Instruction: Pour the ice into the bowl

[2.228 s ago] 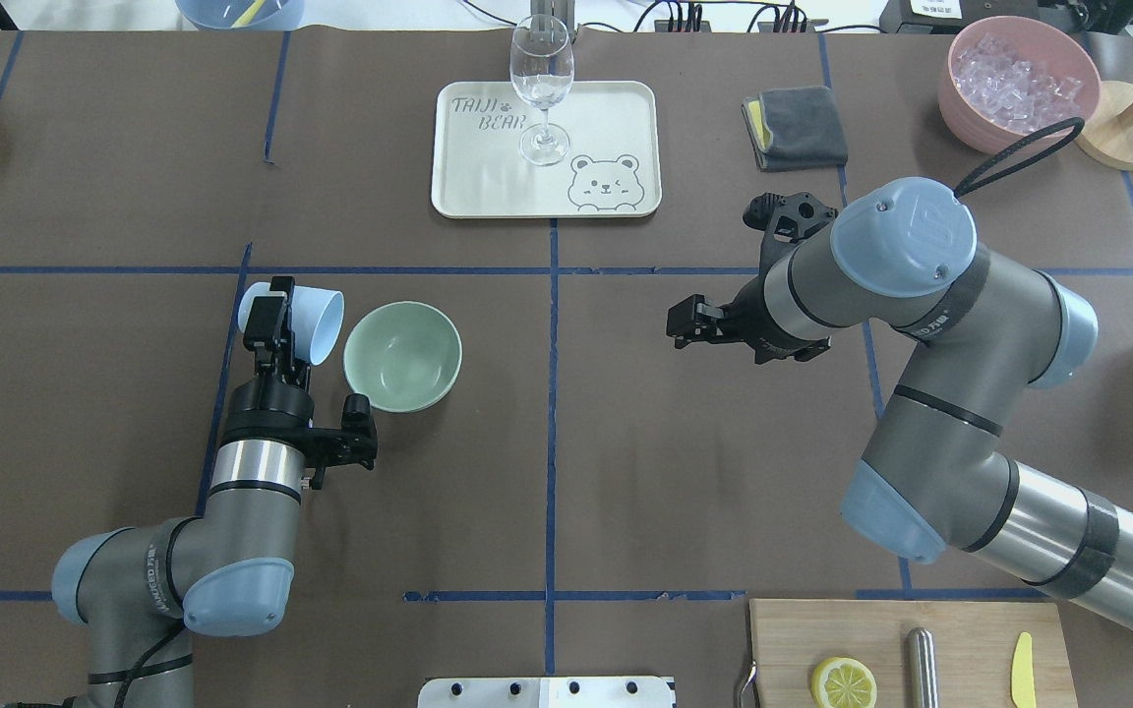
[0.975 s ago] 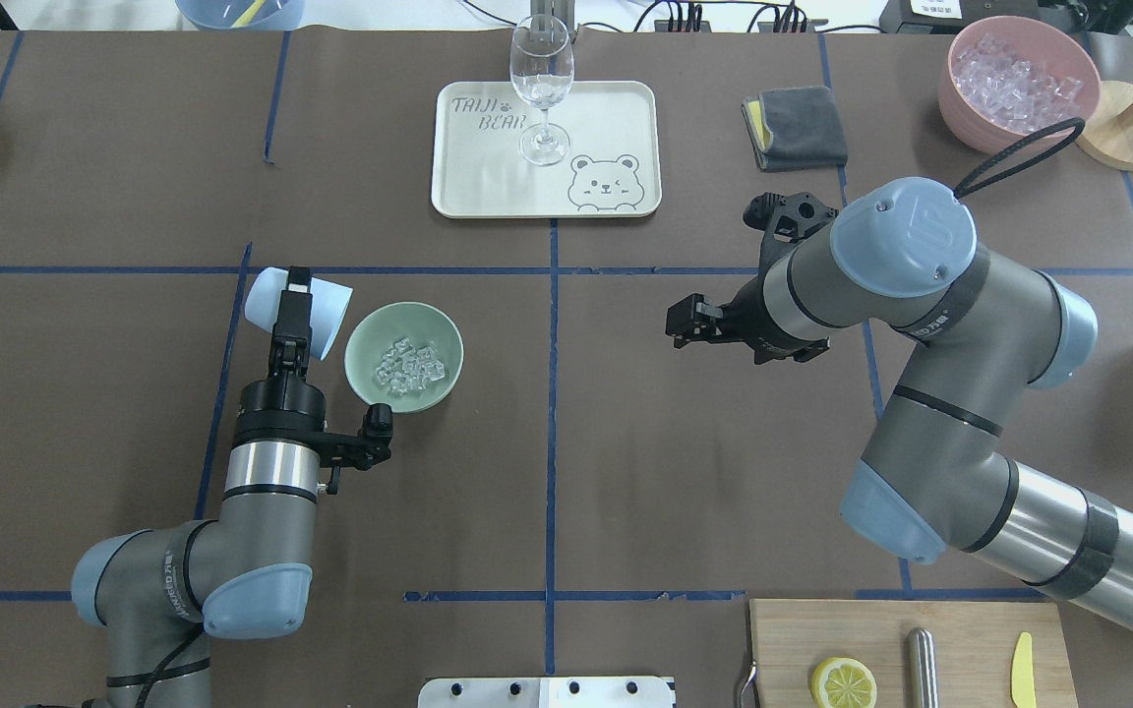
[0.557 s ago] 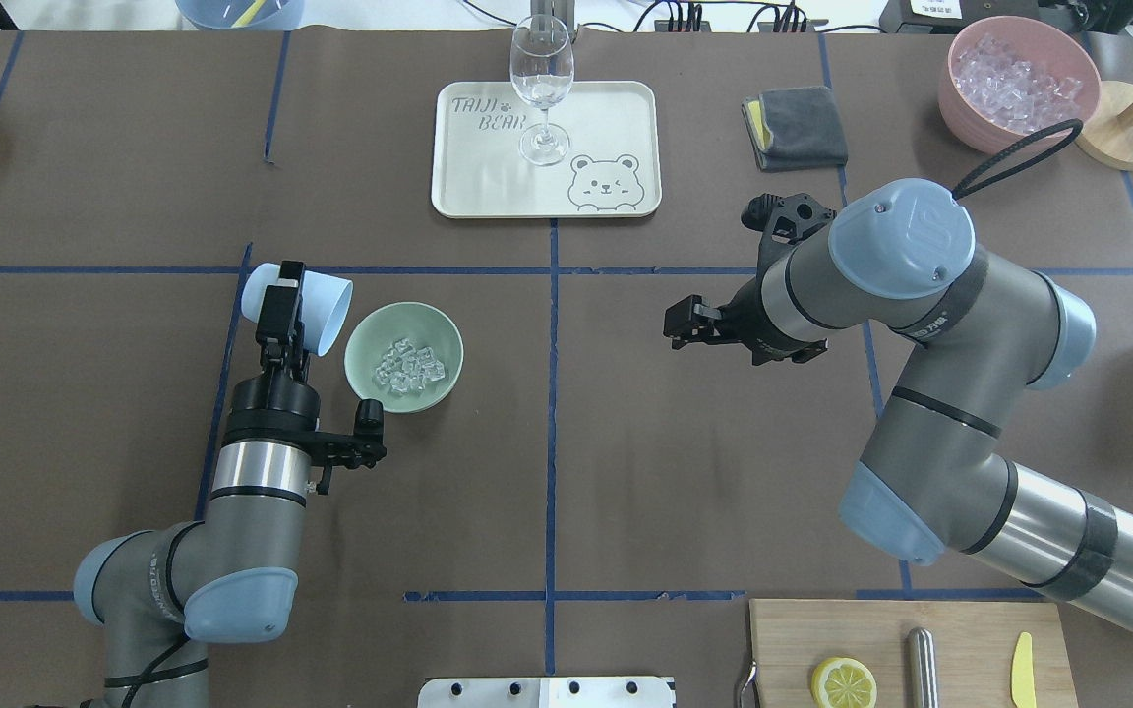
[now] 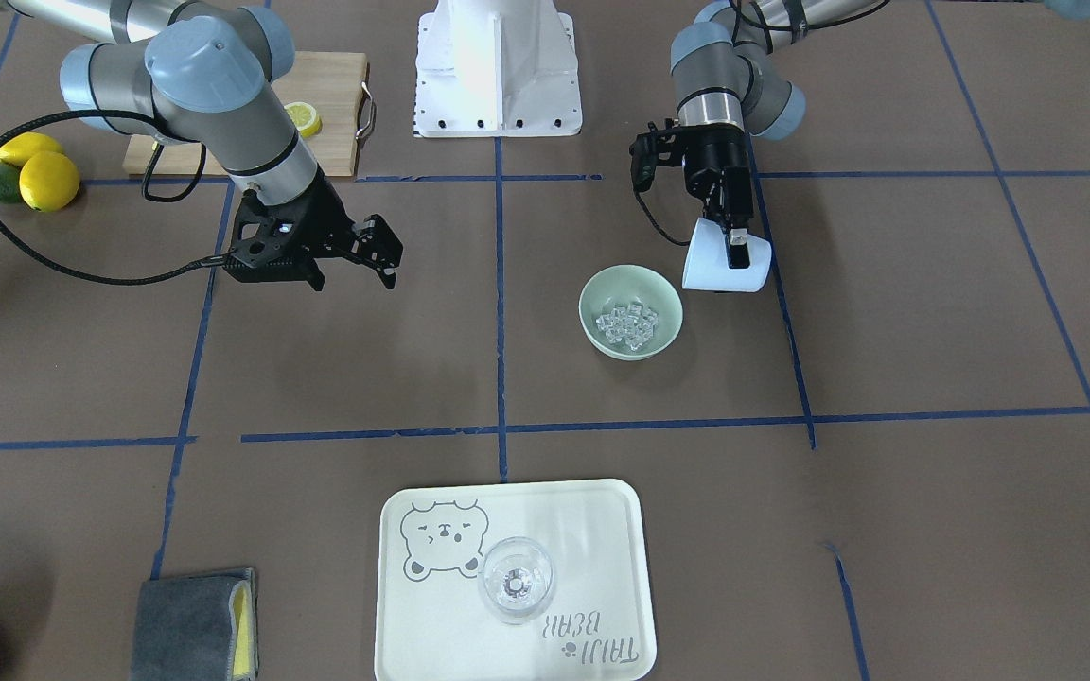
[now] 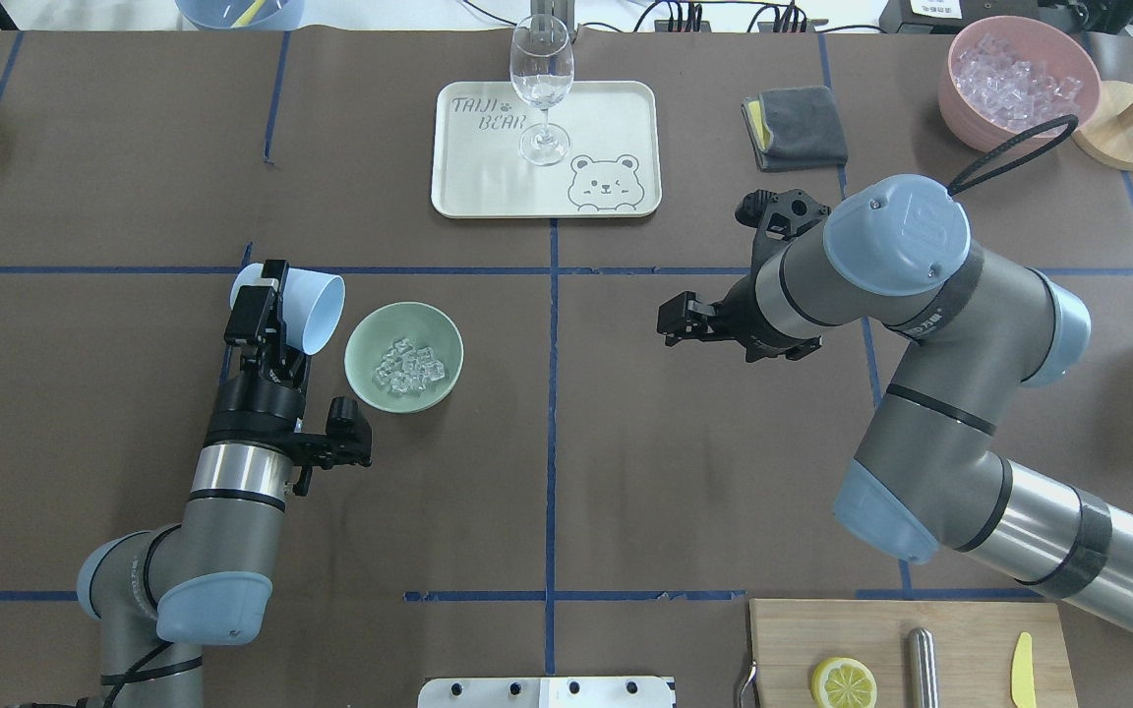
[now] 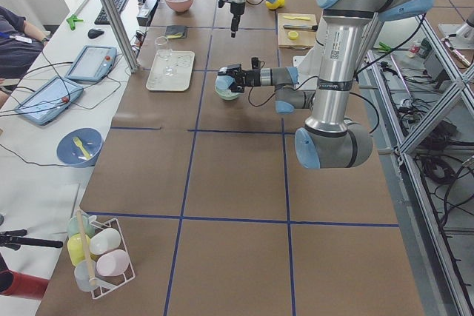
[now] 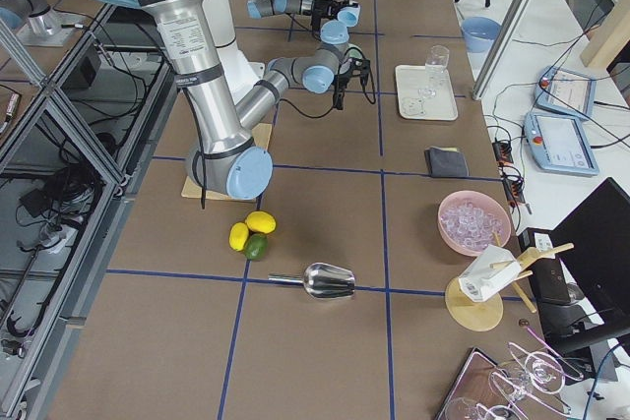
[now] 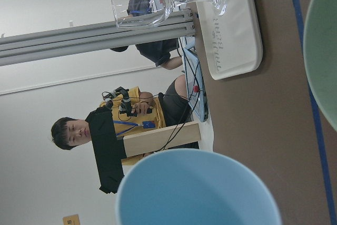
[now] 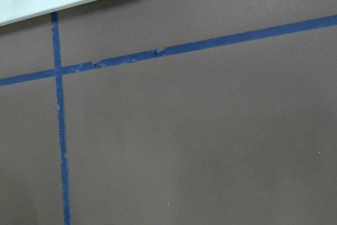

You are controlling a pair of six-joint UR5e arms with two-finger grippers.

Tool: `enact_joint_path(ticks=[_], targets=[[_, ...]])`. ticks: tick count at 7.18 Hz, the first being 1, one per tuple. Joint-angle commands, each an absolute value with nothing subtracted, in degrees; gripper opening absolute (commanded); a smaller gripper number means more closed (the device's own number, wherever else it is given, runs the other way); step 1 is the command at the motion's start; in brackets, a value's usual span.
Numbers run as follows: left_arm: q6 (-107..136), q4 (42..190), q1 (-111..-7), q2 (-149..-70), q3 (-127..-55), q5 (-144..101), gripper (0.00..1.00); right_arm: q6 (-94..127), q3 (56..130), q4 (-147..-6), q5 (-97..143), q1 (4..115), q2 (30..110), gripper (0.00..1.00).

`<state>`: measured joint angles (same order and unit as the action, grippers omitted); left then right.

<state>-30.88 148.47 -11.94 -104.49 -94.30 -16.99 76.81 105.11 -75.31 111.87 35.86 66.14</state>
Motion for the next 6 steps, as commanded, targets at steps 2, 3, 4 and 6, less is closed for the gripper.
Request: enact_joint_path(ticks=[2, 3, 4, 6], targets=[[-7.55, 151.43, -11.78, -104.68, -92.99, -21.16, 0.00, 76.90, 105.03, -75.32, 111.88, 35.86, 65.92, 1.00], [3.06, 152.13, -11.69, -104.68, -93.34, -23.88, 0.00, 76.90, 105.12, -75.32, 111.88, 35.86, 65.92, 1.00], [5.16, 152.49, -11.60, -104.76, -93.86, -24.52, 0.00, 76.99, 105.12, -75.32, 111.88, 35.86, 65.83, 1.00], [17.07, 156.09, -11.51, -104.68, -93.96, -27.76, 0.00, 77.34, 105.12, -75.32, 111.88, 35.86, 65.74, 1.00]])
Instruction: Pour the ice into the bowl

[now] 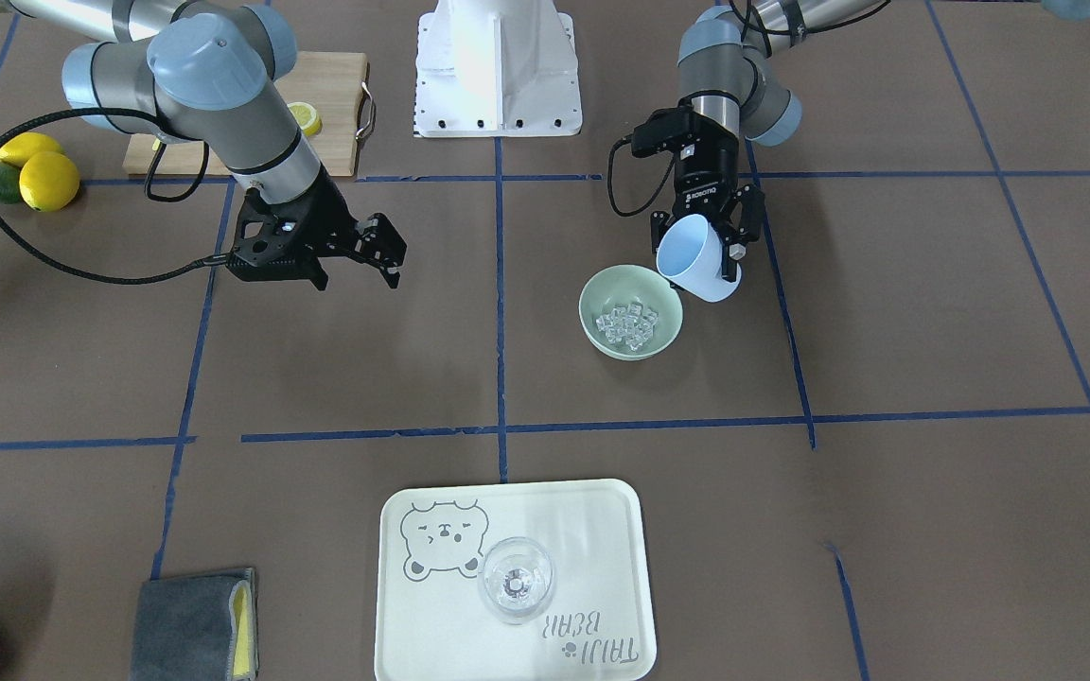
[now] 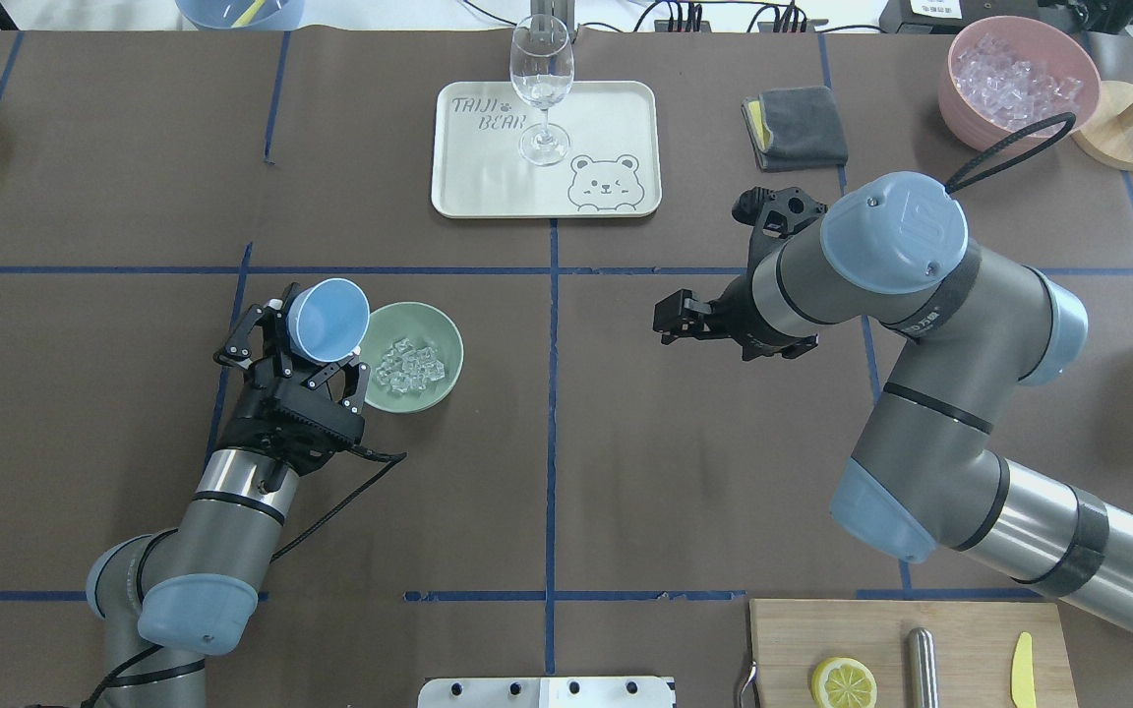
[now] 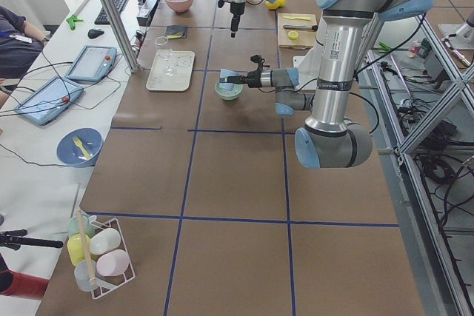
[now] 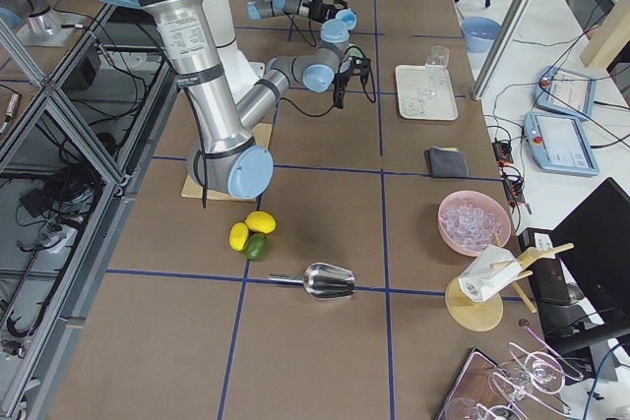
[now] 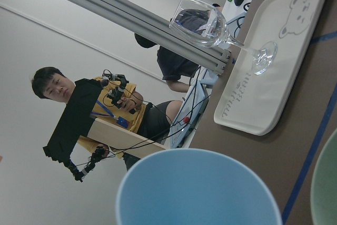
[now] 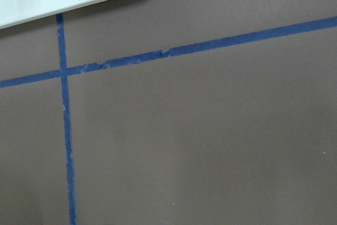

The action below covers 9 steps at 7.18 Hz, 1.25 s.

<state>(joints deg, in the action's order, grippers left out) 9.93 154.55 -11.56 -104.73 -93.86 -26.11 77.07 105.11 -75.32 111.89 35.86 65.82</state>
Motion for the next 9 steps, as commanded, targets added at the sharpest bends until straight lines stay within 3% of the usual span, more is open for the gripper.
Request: enact_joint_path(ticks=[1, 5, 9], targets=[[22.27, 156.18, -11.51, -104.76, -93.96, -27.86, 0.00, 77.60, 105.12, -75.32, 111.88, 35.69, 65.74, 1.00], [39.77, 158.47, -11.60, -103.72, -92.65, -27.16, 0.00, 77.96, 105.12, -75.32, 111.97, 35.25, 65.66, 1.00], [40.78, 171.35, -12.04, -88.38, -94.22, -26.81, 0.00, 79.54, 105.03, -75.32, 111.71, 34.11, 64.95, 1.00]])
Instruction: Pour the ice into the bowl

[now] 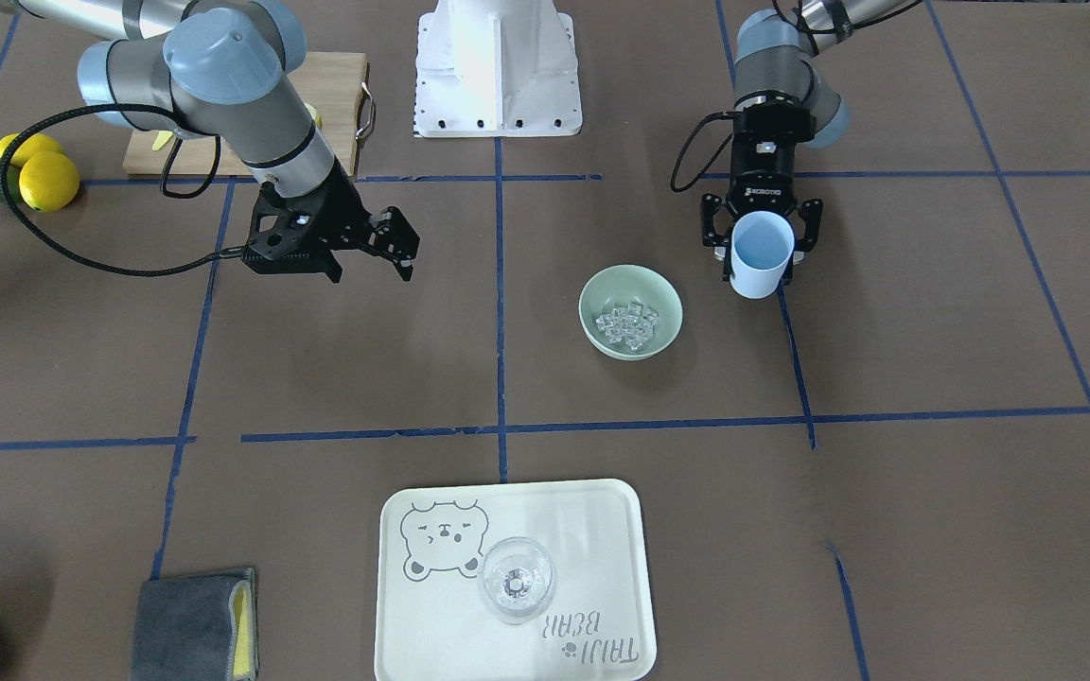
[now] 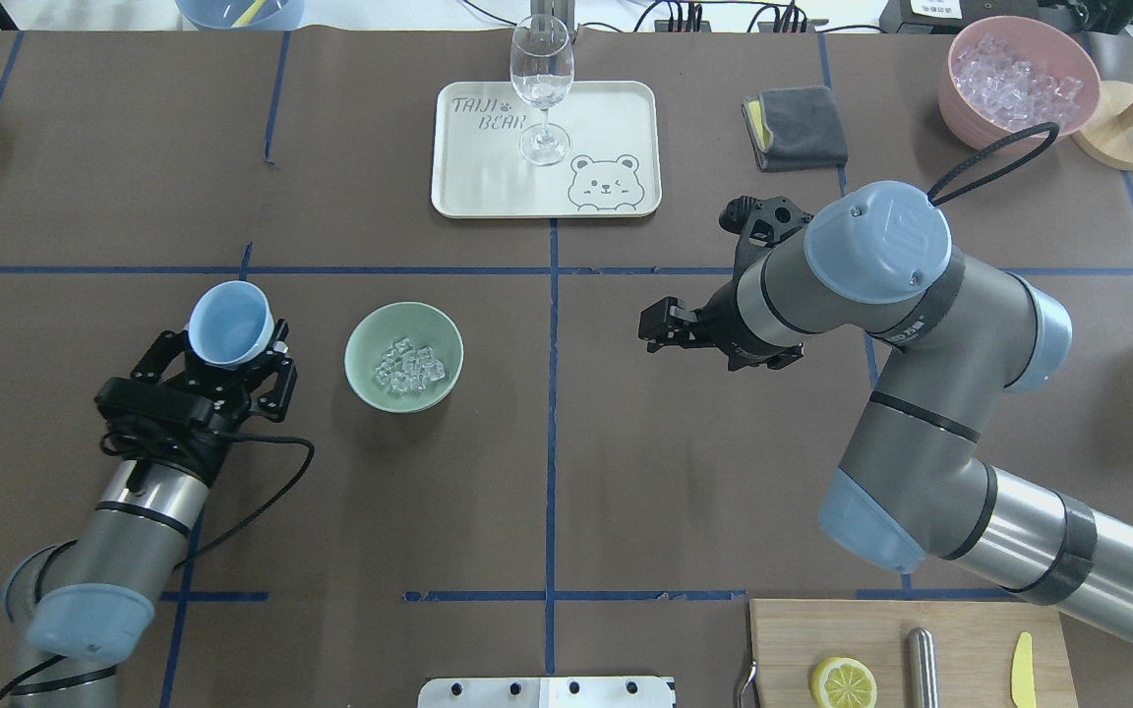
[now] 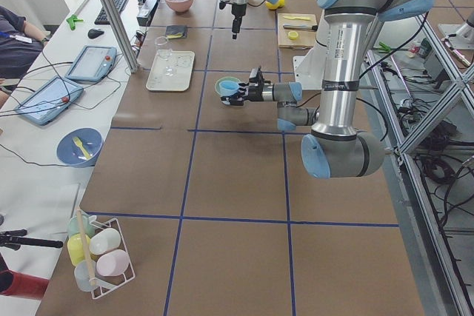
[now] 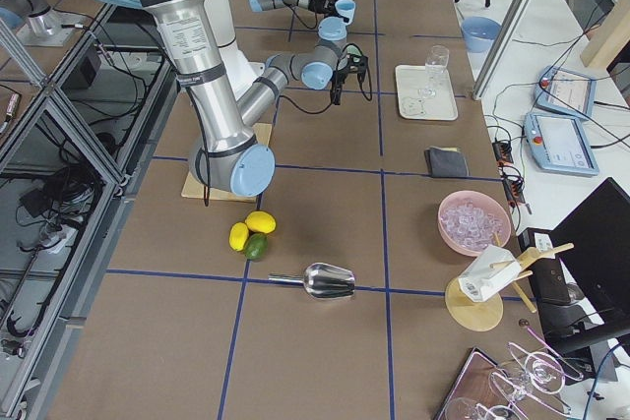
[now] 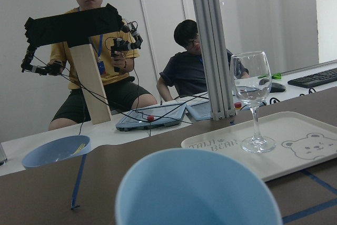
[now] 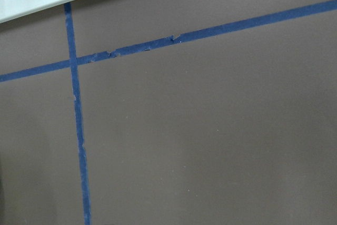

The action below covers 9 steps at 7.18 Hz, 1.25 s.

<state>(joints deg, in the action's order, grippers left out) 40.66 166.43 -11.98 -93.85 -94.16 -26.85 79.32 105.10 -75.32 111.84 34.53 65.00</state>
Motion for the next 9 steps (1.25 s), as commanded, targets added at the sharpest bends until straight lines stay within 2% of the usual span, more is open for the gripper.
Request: enact_joint_path(ticks=[1, 3, 5, 9], targets=[[40.87, 175.04, -12.04, -82.59, -94.04, -26.81, 0.00, 79.63, 105.03, -75.32, 111.53, 33.67, 64.95, 1.00], [44.61, 180.08, -12.56, -76.92, -92.56, -27.33, 0.00, 80.59, 104.94, -75.85, 111.18, 32.52, 63.55, 1.00], [54.22, 179.91, -14.05, -76.64, -89.40, -31.80, 0.00, 82.52, 101.36, -75.76, 111.09, 31.99, 59.70, 1.00], [60.12, 179.47, -14.94, -78.22, -83.42, -33.22, 0.00, 83.23, 100.90, -75.85, 109.86, 31.46, 57.75, 1.00]])
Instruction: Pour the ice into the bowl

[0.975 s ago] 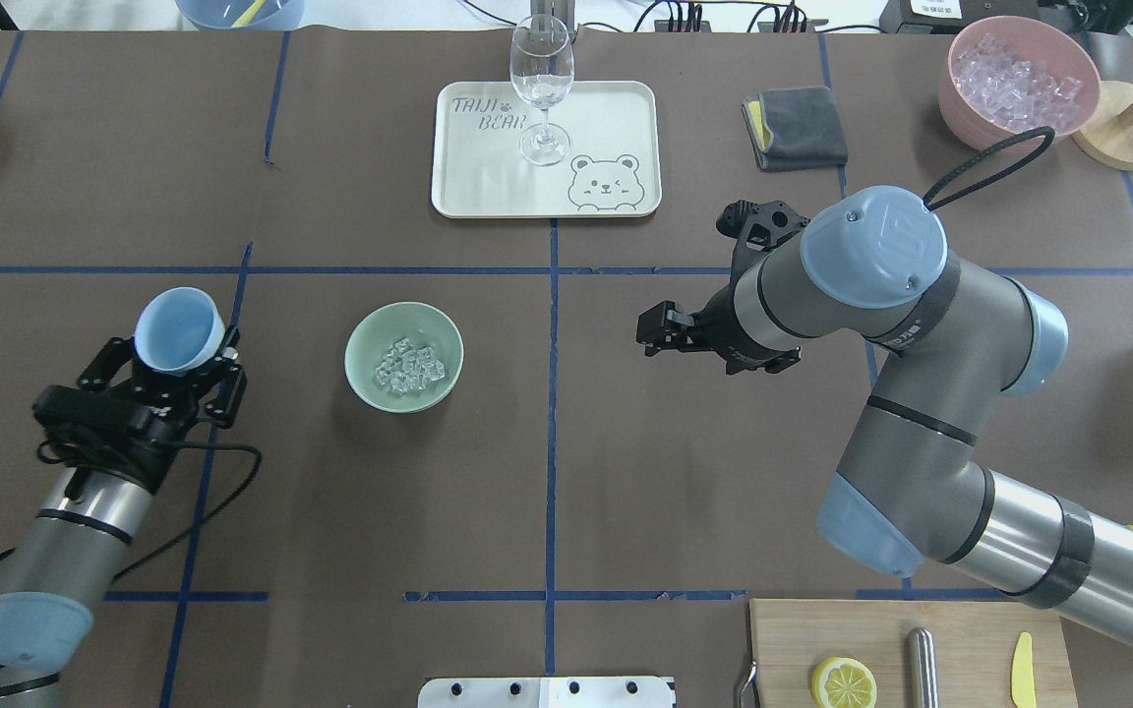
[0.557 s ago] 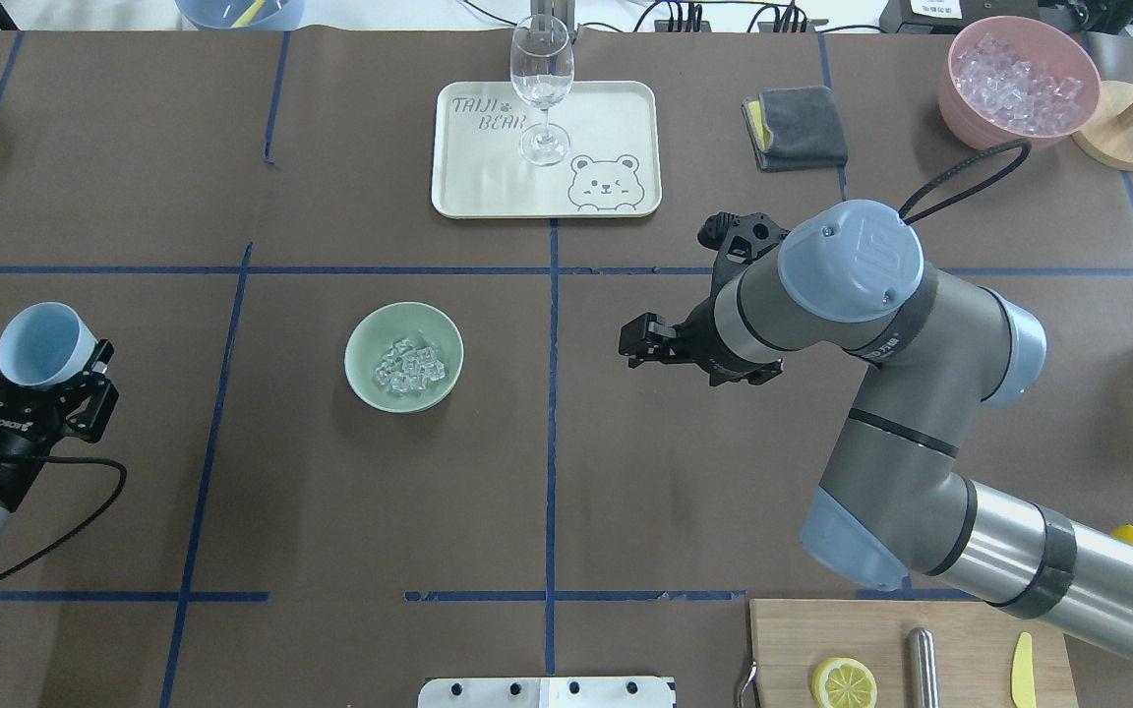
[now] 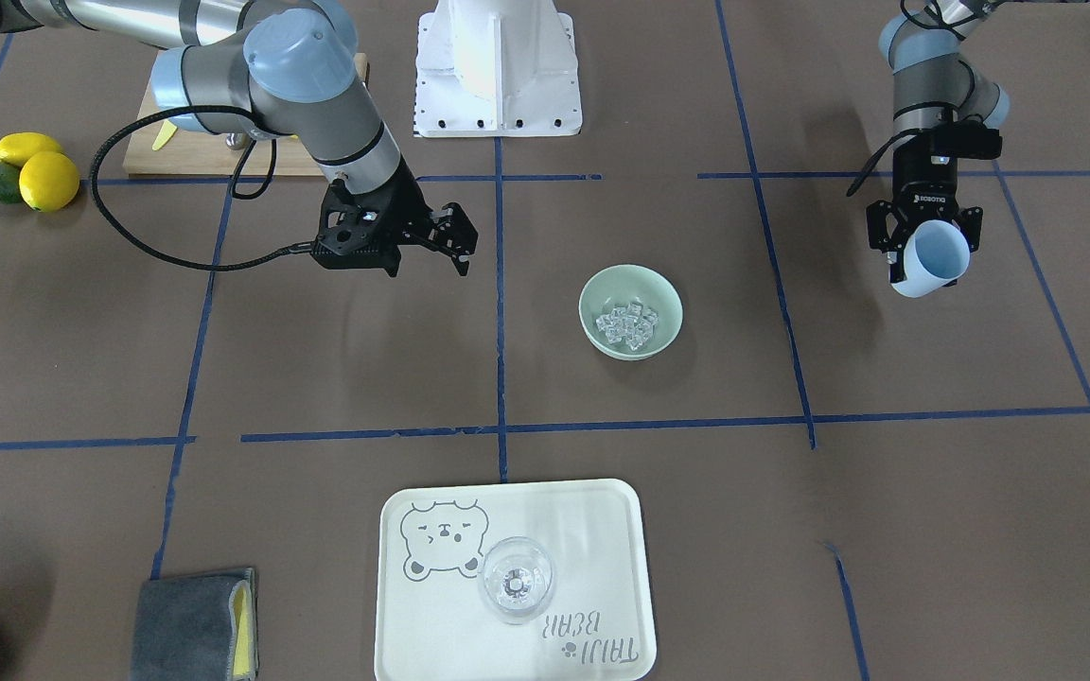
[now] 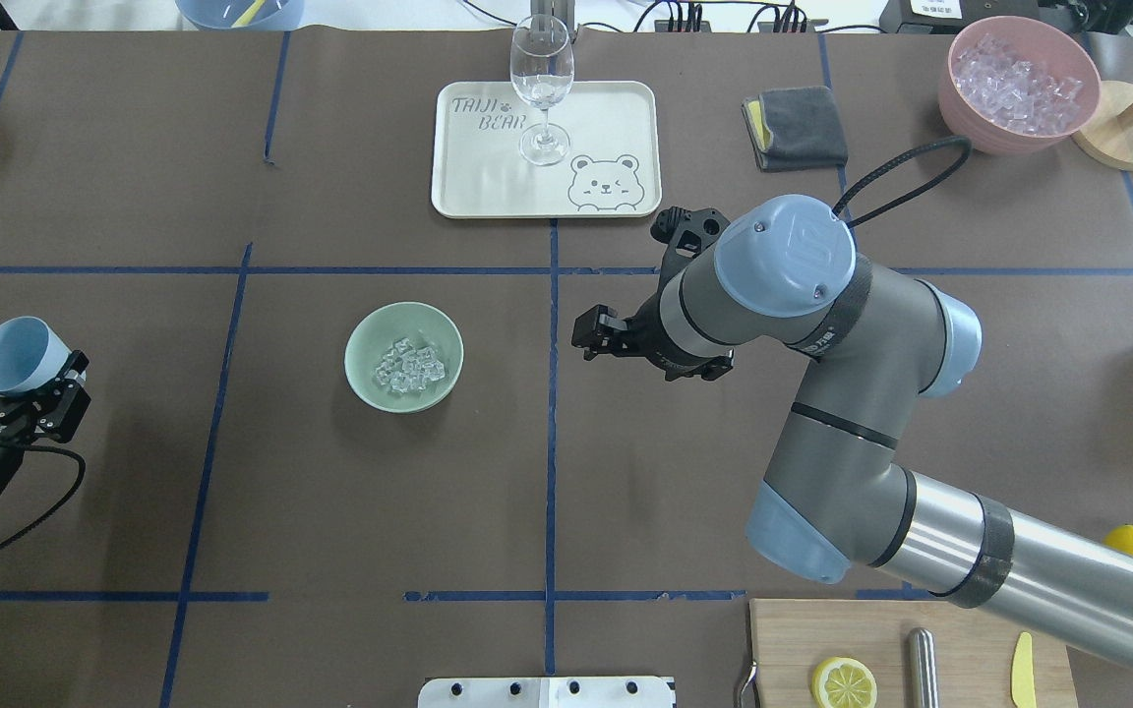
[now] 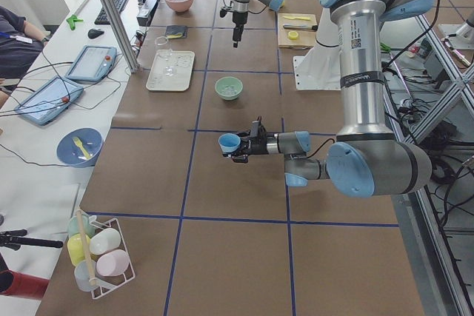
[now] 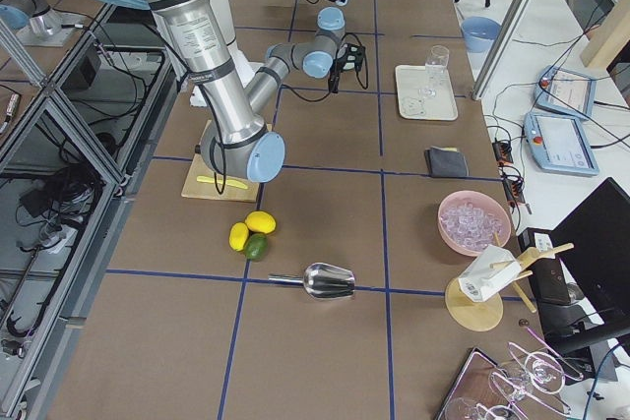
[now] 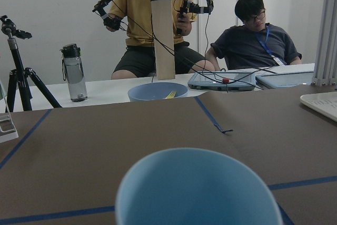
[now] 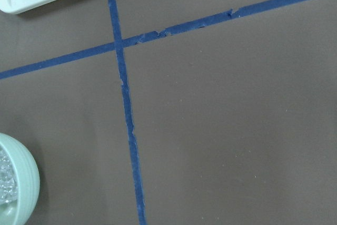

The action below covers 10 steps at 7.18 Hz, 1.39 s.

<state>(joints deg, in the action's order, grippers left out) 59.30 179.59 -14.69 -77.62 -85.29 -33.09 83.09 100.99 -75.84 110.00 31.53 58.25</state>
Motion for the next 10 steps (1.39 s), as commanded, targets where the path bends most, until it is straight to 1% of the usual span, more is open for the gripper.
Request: enact_joint_path(ticks=[1, 3, 5, 6, 8, 9, 10], targets=[[62.29, 179.39, -15.12, -79.18, -82.02, -33.66, 0.00, 83.32, 100.99, -75.94, 109.86, 31.29, 57.57, 1.00], [65.48, 179.21, -15.03, -80.76, -78.85, -34.01, 0.00, 83.84, 100.99, -75.85, 109.86, 31.11, 57.48, 1.00], [65.48, 179.21, -15.29, -80.68, -78.49, -34.36, 0.00, 84.72, 100.99, -75.85, 109.52, 30.33, 57.31, 1.00], [65.13, 179.21, -15.55, -80.60, -78.49, -35.32, 0.19, 85.16, 100.99, -75.85, 108.38, 29.54, 56.96, 1.00], [64.86, 178.25, -15.64, -80.33, -78.49, -35.86, 0.94, 85.25, 100.72, -75.85, 107.06, 27.96, 56.60, 1.00], [64.86, 177.98, -15.73, -80.51, -78.66, -36.03, 1.00, 85.25, 100.20, -75.85, 106.44, 27.43, 56.17, 1.00], [64.34, 178.15, -16.17, -80.25, -79.18, -38.56, 1.00, 85.25, 98.46, -75.85, 106.44, 27.42, 54.60, 1.00]])
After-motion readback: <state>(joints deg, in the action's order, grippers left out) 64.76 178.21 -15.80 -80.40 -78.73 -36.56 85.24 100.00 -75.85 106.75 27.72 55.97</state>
